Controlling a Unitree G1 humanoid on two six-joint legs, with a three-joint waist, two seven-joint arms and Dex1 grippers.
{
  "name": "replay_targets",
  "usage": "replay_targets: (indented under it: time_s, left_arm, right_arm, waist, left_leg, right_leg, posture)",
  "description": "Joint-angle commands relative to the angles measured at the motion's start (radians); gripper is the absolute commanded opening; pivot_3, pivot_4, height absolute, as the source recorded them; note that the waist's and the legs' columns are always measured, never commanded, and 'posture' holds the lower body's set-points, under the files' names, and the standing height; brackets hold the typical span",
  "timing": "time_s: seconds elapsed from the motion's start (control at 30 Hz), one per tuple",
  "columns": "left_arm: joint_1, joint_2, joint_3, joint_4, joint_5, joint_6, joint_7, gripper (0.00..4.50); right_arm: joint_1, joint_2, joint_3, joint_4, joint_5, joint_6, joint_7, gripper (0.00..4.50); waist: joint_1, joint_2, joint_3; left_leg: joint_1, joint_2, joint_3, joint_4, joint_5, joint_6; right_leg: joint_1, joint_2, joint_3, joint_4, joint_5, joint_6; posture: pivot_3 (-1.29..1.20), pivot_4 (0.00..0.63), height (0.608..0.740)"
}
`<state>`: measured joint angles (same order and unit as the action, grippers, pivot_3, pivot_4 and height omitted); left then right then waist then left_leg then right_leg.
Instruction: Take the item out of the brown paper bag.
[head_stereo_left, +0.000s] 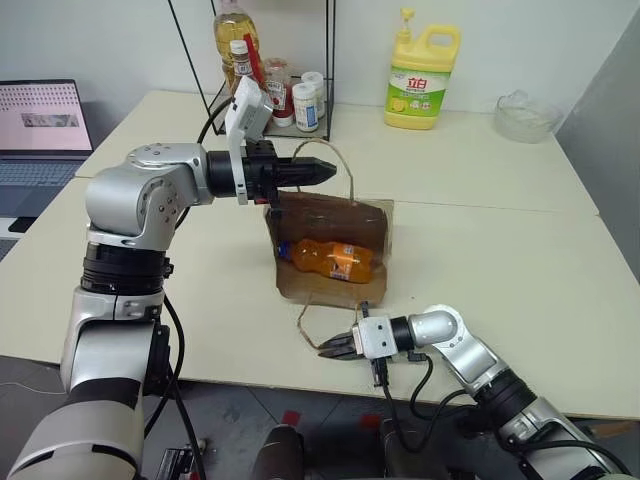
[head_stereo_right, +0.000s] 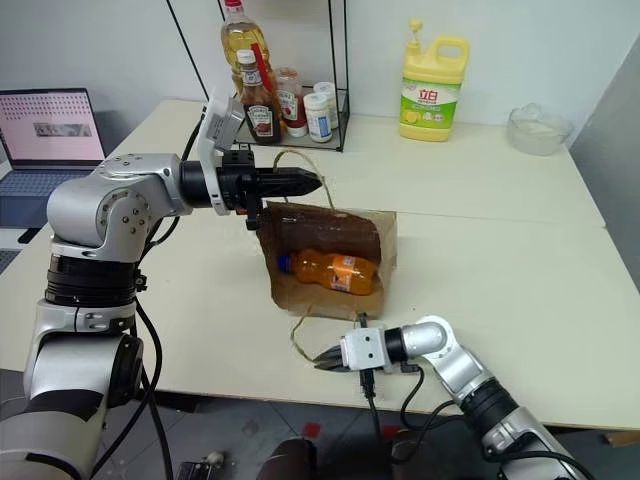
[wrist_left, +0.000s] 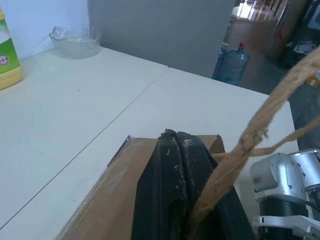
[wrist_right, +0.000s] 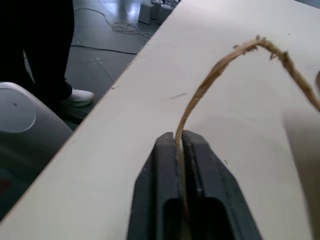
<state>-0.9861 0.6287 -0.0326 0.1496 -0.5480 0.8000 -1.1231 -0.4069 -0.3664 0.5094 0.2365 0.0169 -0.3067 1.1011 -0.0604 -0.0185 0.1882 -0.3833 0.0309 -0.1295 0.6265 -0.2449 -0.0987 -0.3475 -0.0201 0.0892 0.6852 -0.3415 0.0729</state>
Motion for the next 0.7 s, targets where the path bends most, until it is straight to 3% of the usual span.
replay_targets:
  time_s: [0.03, 0.3, 0.5, 0.6, 0.7]
  left_arm:
    - [0.004, 0.003, 0.022, -0.052, -0.015, -0.014, -0.005, 0.0]
    - [0.031, 0.008, 0.023, -0.068, -0.02, -0.007, -0.01, 0.0]
    - [0.035, 0.013, 0.022, -0.06, -0.016, -0.011, -0.018, 0.0]
    - [0.03, 0.011, 0.018, -0.05, -0.011, -0.015, -0.021, 0.0]
    - [0.029, 0.007, 0.015, -0.051, -0.008, -0.015, -0.019, 0.0]
  right_arm:
    - [0.042, -0.061, -0.061, -0.086, 0.037, 0.121, 0.002, 1.64]
    - [0.175, -0.214, -0.238, -0.563, 0.235, 0.425, -0.037, 4.48]
    - [0.24, -0.309, -0.354, -0.739, 0.341, 0.566, -0.064, 4.48]
    - [0.158, -0.256, -0.389, -0.758, 0.432, 0.72, -0.155, 4.48]
    - [0.047, -0.125, -0.379, -0.751, 0.552, 0.87, -0.262, 3.88]
  waist:
    - [0.001, 0.0, 0.0]
    - [0.01, 0.002, 0.001]
    - [0.009, 0.002, 0.001]
    - [0.003, 0.002, 0.001]
    - [-0.001, 0.002, 0.001]
  left_leg:
    - [-0.001, 0.0, 0.0, 0.0, 0.0, 0.0]
    - [-0.016, -0.001, -0.004, 0.002, 0.002, -0.004]
    - [-0.016, -0.001, -0.005, 0.002, 0.001, -0.001]
    - [-0.015, -0.001, -0.004, 0.002, 0.0, 0.0]
    - [-0.015, -0.001, -0.004, 0.002, 0.001, -0.001]
  right_leg:
    - [0.0, 0.0, 0.0, 0.0, 0.0, 0.0]
    - [-0.01, -0.001, -0.004, -0.002, 0.0, 0.0]
    - [-0.009, -0.001, -0.005, -0.002, 0.0, 0.0]
    - [-0.01, -0.001, -0.004, -0.001, 0.0, 0.0]
    - [-0.01, 0.0, -0.004, 0.0, 0.0, 0.0]
  posture:
    - [0.0, 0.15, 0.74]
    - [0.0, 0.15, 0.74]
    - [0.0, 0.15, 0.74]
    - [0.0, 0.15, 0.74]
    - [0.0, 0.15, 0.74]
